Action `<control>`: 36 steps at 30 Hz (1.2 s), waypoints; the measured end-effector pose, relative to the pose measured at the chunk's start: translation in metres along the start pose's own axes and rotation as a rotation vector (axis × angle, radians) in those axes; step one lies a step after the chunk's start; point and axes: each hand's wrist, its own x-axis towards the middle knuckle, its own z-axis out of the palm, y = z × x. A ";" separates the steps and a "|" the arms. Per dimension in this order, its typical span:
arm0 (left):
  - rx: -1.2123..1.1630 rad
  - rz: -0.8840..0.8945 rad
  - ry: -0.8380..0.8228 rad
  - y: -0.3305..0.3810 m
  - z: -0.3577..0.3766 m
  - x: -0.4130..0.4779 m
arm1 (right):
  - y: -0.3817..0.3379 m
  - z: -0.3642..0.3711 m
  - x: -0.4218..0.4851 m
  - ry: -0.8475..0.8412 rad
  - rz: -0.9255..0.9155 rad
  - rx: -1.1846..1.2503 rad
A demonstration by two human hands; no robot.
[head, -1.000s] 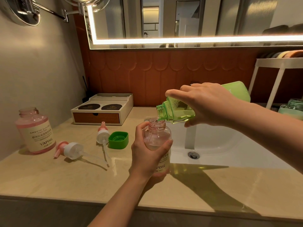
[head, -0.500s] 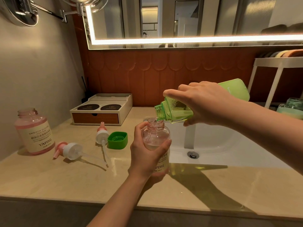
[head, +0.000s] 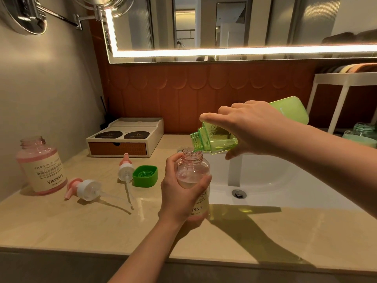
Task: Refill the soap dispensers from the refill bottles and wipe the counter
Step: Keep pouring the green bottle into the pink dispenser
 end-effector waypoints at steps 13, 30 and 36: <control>0.006 -0.028 0.005 -0.001 -0.001 0.000 | -0.005 -0.018 0.008 -0.017 -0.100 -0.126; -0.111 -0.159 -0.007 0.020 0.001 -0.004 | -0.020 -0.036 0.025 -0.028 -0.250 -0.399; -0.189 -0.204 0.019 0.023 0.001 -0.003 | -0.022 -0.040 0.027 0.007 -0.333 -0.479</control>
